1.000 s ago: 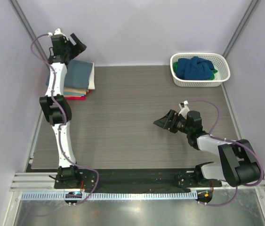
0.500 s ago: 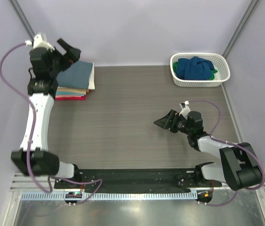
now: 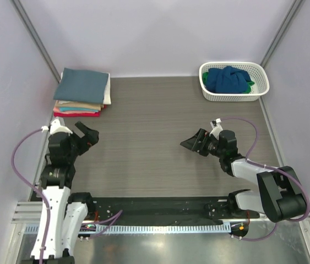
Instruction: Fold and stack the t-shirts
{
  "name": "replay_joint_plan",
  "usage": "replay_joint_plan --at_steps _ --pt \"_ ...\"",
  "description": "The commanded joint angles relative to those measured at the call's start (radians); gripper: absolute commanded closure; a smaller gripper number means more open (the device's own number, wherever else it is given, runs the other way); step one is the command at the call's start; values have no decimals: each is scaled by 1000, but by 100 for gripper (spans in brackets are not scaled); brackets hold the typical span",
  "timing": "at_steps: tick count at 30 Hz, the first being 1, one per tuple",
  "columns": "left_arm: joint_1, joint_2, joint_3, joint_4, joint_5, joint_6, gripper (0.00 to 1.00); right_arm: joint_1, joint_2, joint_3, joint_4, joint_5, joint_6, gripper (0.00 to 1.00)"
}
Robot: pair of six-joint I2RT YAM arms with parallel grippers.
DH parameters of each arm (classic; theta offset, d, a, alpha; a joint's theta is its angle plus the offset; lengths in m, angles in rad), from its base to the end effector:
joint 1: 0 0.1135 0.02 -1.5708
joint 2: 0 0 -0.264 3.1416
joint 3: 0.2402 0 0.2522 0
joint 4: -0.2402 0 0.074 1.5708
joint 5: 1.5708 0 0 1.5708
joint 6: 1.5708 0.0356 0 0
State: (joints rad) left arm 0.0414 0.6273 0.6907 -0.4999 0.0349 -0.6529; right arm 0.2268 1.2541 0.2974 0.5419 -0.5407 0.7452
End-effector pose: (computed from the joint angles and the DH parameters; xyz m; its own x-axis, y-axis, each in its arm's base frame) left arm 0.1462 0.0048 0.2975 -0.3296 -0.6213 -0.7109 -0.2644 0.7836 -0.5622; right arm 0.2138 0.0681 0.1566 -0.7306 0.4281 -0.5320 -0.2127 0.5976 0.7731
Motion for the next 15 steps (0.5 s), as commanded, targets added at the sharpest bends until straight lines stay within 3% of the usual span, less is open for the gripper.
replay_joint_plan --at_steps 1,4,7,15 --pt "-1 -89 -25 -49 -56 4 0 -3 19 35 0 18 -7 13" --pt "-5 -107 1 -66 -40 38 0 -1 25 43 0 21 2 13" --pt "-5 -109 35 -124 -41 76 0 0 -7 63 -103 96 -21 11" --pt "-5 -123 3 -65 69 78 0 3 -36 72 -118 100 -33 12"
